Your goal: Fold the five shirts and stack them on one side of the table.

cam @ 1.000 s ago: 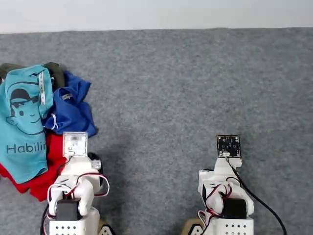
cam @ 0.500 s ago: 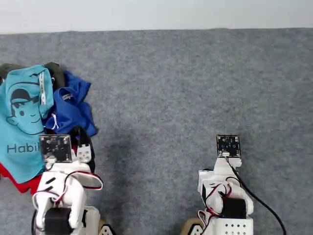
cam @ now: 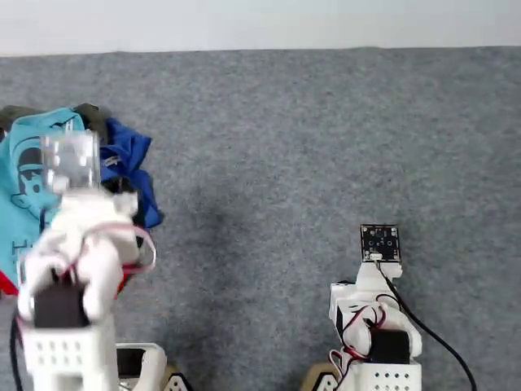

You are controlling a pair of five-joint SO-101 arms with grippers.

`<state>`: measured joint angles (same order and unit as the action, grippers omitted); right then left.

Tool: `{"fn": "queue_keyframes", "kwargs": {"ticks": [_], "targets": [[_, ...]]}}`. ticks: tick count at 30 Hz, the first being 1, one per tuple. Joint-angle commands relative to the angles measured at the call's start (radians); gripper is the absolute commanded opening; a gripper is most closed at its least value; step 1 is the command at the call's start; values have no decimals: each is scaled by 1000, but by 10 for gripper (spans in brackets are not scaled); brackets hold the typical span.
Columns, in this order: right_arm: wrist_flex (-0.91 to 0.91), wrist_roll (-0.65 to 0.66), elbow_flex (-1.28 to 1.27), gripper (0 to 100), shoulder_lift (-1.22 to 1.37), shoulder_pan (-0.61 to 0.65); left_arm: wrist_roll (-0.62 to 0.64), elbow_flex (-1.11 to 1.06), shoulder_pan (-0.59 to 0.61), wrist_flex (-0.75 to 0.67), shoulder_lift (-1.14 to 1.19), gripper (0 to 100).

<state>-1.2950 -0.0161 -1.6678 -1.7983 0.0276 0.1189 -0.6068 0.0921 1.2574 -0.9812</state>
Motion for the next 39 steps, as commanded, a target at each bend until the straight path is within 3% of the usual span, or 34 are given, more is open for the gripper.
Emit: {"fn": "queue_keyframes", "kwargs": {"ticks": [1, 4, 10, 19, 29, 39], "targets": [[-8, -8, -15, 13, -13, -5, -3, 214, 94, 89, 201, 2], [-8, -8, -15, 13, -13, -5, -52, 328, 218, 103, 334, 2], [-8, -8, -15, 13, -13, -5, -470, 493, 394, 101, 526, 2], [-8, -8, -15, 13, -13, -5, -430, 616, 543, 132, 764, 3], [-8, -8, -15, 13, -13, -5, -465, 776, 543, 172, 1011, 225], [-8, -8, -15, 13, -13, -5, -528, 943, 548, 175, 1269, 240]]}}
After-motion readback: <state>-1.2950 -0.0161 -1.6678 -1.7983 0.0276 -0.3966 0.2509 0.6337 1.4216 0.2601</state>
